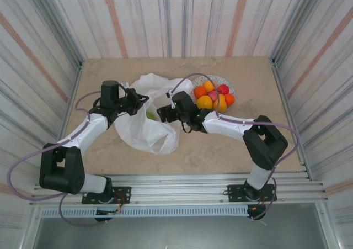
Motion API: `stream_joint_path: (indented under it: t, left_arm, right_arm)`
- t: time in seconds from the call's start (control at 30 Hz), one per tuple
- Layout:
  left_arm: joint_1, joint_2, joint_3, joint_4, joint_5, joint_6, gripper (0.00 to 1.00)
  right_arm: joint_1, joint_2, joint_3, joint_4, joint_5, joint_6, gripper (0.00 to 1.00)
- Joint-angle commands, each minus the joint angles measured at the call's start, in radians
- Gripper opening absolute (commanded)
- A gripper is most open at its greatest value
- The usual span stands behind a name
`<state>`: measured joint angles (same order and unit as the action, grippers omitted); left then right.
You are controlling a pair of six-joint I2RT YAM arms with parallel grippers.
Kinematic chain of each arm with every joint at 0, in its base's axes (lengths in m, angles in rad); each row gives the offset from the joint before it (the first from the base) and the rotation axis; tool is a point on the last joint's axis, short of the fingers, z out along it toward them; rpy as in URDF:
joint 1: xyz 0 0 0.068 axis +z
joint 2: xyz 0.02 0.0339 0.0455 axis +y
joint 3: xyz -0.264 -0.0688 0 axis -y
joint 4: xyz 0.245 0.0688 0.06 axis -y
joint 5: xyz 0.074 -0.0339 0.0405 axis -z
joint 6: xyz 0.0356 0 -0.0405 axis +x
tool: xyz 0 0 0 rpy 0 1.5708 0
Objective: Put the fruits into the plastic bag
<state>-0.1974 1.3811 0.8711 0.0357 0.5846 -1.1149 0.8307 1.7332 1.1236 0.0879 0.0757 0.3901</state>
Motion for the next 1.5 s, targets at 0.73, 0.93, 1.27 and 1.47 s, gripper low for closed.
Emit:
stream_joint_path:
  t: [0.73, 0.93, 1.27, 1.47]
  left_arm:
    - [0.009, 0.085, 0.048, -0.005, 0.041, 0.089, 0.00]
    - [0.015, 0.090, 0.063, -0.009, 0.040, 0.093, 0.00]
    - [0.018, 0.085, 0.063, -0.025, 0.041, 0.103, 0.00]
    - [0.018, 0.075, 0.060, -0.031, 0.035, 0.104, 0.00]
  right_arm:
    - [-0.144, -0.205, -0.078, -0.179, -0.720, 0.023, 0.83]
    - [-0.195, -0.328, -0.093, -0.302, -0.655, -0.060, 0.84]
    - [-0.466, -0.458, -0.055, -0.489, -0.224, -0.079, 0.84]
    - [-0.613, -0.371, 0.001, -0.574, -0.098, -0.099, 0.84]
